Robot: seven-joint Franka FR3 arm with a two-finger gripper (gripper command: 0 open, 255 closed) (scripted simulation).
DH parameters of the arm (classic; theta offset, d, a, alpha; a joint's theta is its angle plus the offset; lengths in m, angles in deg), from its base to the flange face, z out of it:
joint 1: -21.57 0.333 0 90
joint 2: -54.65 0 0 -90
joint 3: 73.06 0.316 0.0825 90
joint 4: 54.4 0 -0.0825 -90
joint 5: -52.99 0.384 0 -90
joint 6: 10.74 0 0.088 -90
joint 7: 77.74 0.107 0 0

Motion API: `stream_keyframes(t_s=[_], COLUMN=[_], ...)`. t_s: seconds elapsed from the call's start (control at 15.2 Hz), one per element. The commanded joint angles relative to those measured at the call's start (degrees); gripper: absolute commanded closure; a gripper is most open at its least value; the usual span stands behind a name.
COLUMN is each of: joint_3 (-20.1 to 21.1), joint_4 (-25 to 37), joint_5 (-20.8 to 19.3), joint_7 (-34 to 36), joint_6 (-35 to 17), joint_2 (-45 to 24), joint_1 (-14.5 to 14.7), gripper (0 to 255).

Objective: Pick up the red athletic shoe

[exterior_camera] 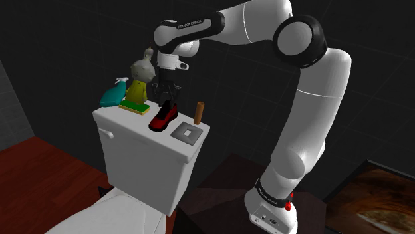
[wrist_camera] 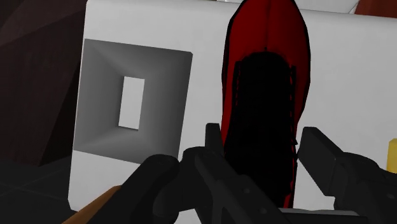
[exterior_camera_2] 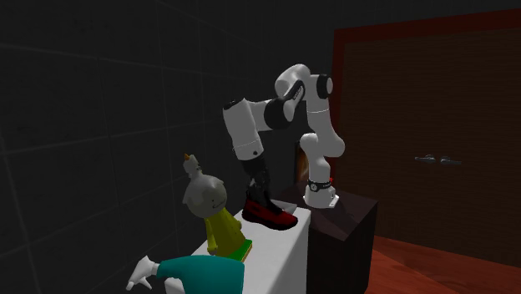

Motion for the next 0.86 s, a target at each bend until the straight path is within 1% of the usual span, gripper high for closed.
stream_keyframes(t_s=[0.0,0.66,0.79], joint_3=[0.03,0.09,0.09], joint_4=[0.87,6.26,6.35], joint_5=[0.08,0.33,0.33], joint_7=[0.16,1.0,1.01], joint_6=[1.34,8.44,8.54], joint_2=[0.51,2.31,2.33], joint_1=[-0.03,-0.21,-0.21], gripper=[255,255,255])
